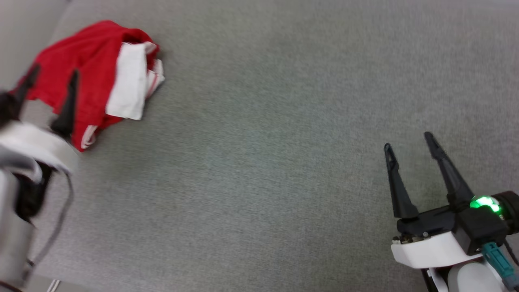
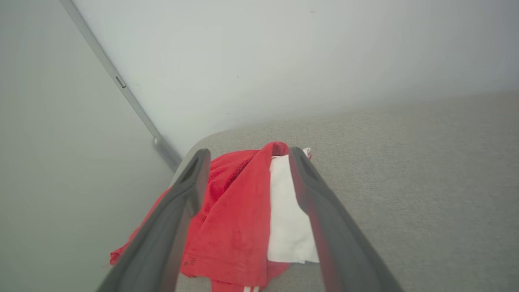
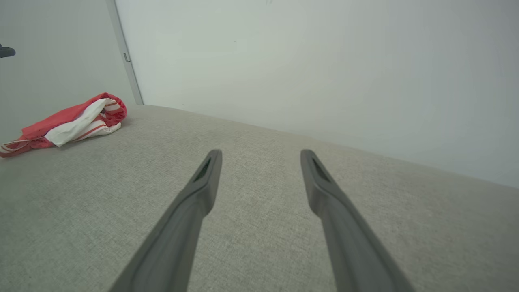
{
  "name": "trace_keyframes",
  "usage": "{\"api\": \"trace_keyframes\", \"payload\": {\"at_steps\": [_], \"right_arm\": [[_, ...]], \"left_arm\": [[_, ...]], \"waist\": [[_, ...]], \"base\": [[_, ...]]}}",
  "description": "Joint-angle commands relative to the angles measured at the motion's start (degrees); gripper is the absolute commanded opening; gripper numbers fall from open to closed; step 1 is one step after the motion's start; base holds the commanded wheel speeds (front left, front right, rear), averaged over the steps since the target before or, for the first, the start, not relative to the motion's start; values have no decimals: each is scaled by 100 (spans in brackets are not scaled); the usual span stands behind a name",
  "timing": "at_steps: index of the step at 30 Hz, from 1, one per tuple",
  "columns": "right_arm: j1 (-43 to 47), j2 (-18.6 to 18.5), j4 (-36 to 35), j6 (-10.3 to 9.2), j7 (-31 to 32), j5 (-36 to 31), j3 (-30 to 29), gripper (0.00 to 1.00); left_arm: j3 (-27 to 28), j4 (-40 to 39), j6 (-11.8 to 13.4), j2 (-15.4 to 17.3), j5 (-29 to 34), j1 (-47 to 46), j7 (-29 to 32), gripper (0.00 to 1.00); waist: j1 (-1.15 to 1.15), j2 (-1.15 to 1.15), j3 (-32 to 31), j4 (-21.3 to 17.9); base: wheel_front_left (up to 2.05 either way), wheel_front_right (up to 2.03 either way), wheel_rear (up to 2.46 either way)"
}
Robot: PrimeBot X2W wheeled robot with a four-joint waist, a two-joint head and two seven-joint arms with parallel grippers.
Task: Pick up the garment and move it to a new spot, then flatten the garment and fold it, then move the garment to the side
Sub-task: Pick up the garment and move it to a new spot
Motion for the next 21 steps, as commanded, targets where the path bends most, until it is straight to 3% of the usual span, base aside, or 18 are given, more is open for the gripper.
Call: {"api": "trace_keyframes", "payload": {"at_steps": [1, 5, 10, 14, 20, 21], "right_arm": [[-127, -9, -65, -2, -14, -59, -44, 100], [-231, -8, -158, -2, -14, -142, -71, 100], [-289, -7, -248, -2, -14, -96, -105, 100], [-301, -8, -290, -2, -14, -87, -96, 100], [-337, -8, -292, -2, -13, -30, -112, 100], [-348, -8, -278, -2, -13, -28, -106, 100]], "left_arm": [[-309, 205, -3, 379, -444, -458, 381, 100], [-1302, 492, 3, 1412, -1326, -1251, 1439, 100], [-2040, 672, 3, 2163, -2851, -1830, 2937, 100], [-2323, 787, 2, 2528, -3662, -2078, 3732, 100], [-2596, 1044, 1, 2706, -4254, -2199, 4151, 100], [-2643, 1070, 2, 2723, -4275, -2218, 4128, 60]], "waist": [[-1, 0, 556, -309], [-1, 0, 882, -498], [-1, 0, 1191, -706], [-1, 0, 1394, -834], [-1, 0, 1549, -922], [-1, 0, 1560, -930]], "base": [[0, 0, 0], [0, 0, 0], [0, 0, 0], [0, 0, 0], [0, 0, 0], [0, 0, 0]]}}
